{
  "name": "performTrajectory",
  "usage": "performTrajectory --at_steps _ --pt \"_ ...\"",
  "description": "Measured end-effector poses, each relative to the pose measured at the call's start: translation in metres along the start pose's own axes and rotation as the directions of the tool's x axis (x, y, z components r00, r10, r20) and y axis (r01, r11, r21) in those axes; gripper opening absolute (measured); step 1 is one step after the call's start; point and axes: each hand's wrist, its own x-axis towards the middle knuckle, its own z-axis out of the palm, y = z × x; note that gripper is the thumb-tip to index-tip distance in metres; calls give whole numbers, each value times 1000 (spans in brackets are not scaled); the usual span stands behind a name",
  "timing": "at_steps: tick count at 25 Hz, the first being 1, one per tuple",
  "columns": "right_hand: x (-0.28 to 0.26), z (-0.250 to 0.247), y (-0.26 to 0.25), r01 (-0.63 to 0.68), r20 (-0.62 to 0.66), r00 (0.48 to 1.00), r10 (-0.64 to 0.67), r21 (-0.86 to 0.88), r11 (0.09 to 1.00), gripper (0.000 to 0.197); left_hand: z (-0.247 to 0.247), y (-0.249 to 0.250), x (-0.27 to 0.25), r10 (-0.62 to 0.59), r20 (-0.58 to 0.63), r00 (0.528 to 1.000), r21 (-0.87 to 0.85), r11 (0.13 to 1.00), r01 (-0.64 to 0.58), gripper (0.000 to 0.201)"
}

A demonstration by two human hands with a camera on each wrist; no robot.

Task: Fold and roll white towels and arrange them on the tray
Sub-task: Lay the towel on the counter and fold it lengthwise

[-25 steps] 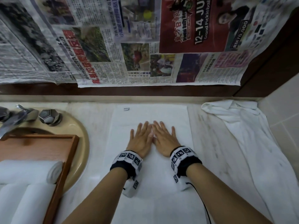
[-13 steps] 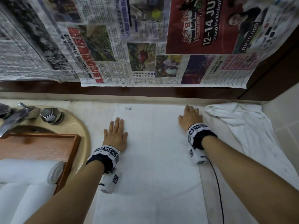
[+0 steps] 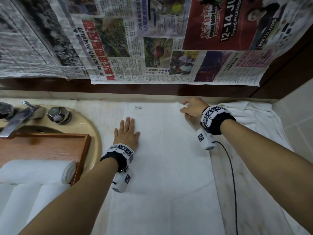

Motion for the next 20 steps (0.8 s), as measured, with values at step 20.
performTrajectory --at_steps 20 --pt "-25 8 -92 -67 117 993 28 351 934 28 -59 81 -91 242 187 952 -879 473 53 28"
